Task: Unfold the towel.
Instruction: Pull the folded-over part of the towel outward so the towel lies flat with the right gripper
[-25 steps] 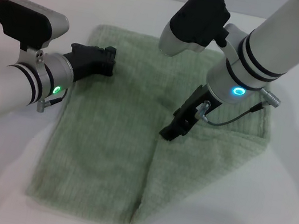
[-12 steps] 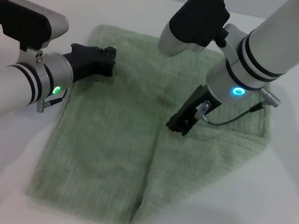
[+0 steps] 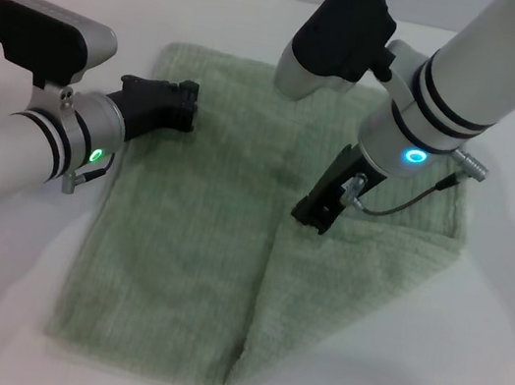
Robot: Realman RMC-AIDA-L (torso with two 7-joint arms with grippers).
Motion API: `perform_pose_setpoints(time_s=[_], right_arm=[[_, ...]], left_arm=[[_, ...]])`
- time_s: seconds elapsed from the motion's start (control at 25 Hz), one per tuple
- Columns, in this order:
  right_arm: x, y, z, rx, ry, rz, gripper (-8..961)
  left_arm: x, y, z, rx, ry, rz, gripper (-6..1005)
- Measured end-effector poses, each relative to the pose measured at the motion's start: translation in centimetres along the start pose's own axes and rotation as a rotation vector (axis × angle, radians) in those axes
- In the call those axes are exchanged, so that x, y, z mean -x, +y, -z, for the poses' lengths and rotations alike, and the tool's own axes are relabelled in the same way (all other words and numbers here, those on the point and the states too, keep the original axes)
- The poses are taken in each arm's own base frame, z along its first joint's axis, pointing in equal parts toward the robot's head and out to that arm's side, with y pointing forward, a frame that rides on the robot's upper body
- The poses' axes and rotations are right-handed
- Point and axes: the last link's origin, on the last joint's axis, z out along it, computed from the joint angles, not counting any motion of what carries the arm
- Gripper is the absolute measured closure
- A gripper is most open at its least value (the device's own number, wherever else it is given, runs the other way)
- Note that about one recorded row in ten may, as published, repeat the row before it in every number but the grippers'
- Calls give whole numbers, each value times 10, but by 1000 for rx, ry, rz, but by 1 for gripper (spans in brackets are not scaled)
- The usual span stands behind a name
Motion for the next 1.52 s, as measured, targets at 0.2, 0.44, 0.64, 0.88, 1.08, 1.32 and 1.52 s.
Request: perform_pose_setpoints(time_s=[0.2, 0.44, 0.64, 0.88, 1.08, 1.32, 1.52], right_arm=[[5, 7, 10, 12, -3, 33, 945], [10, 19, 27, 31, 35, 97, 943], [12, 36, 49, 45, 117, 195, 941], [15, 53, 68, 55, 154, 281, 939], [16, 68, 71, 52, 214, 353, 937], [11, 75, 61, 54, 310, 375, 935], [4, 88, 50, 93, 391, 396, 933]], left_arm=[[1, -1, 0, -1, -1, -1, 1001], [1, -1, 2, 0, 6, 3, 1001], [1, -1, 3, 0, 10, 4, 1001], [0, 0, 3, 2, 11, 3, 1001], [0, 0, 4, 4, 16, 5, 1001], [1, 0, 5, 3, 17, 8, 1001], [1, 0, 6, 4, 22, 13, 1000]])
